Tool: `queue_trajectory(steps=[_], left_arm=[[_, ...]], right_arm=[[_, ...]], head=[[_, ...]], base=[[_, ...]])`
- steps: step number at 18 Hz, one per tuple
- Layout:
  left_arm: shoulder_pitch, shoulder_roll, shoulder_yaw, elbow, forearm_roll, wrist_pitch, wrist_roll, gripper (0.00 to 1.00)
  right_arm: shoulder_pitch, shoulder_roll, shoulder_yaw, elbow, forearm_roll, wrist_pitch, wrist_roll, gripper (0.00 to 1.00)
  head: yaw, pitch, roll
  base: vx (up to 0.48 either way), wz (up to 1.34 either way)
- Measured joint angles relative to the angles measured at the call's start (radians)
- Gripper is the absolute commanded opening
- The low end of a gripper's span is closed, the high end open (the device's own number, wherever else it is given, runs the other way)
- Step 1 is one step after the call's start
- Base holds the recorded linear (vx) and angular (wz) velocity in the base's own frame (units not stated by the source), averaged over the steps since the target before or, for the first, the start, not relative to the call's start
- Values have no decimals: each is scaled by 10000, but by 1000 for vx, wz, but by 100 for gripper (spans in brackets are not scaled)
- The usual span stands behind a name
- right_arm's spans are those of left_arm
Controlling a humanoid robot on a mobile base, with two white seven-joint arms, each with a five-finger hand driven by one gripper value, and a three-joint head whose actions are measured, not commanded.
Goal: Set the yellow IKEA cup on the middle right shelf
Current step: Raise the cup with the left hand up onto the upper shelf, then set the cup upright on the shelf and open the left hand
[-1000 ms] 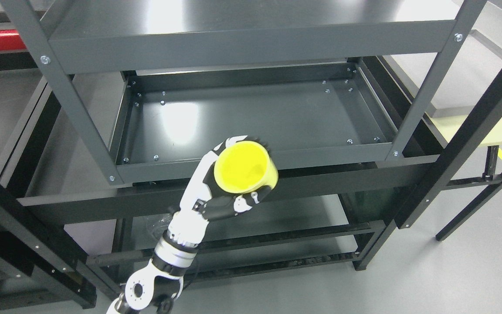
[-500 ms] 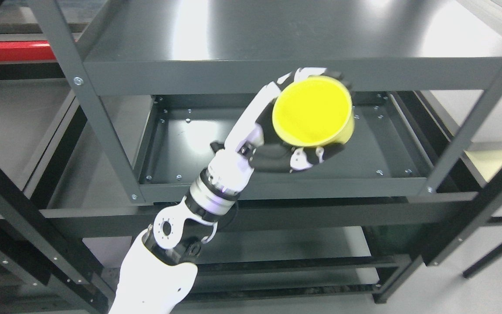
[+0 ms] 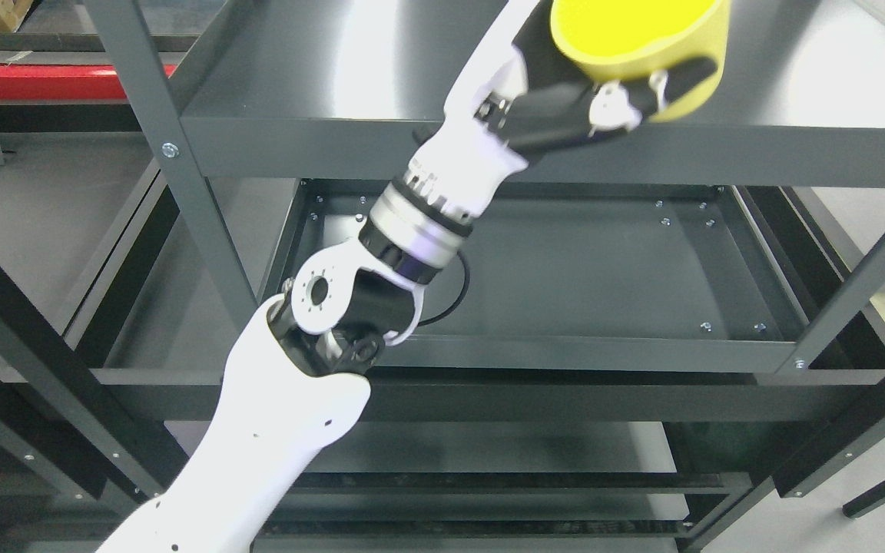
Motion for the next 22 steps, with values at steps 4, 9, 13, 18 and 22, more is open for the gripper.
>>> queue_trajectory(steps=[4,9,13,18,22], left_arm=[[-980,0,0,354,880,2319,1492,0],[-1822,0,224,1092,1351,4552,2386,7],[-2215,0,378,1534,942,5323,2529,37],[-2440,0,507,1909,644,5944,2343,77],[-2505,0,575,2048,519,6125,2162,99]], right_arm=[[-4,0,0,0,0,-38,0,99],[-3,0,0,0,0,-3,0,99],[-4,0,0,0,0,17,0,99],[-4,0,0,0,0,25,0,99],[-4,0,0,0,0,26,0,99]], head=[[0,0,0],[0,0,0],[0,0,0],[0,0,0],[0,0,0]], base=[[-3,-5],[0,0],[0,0],[0,0],[0,0]])
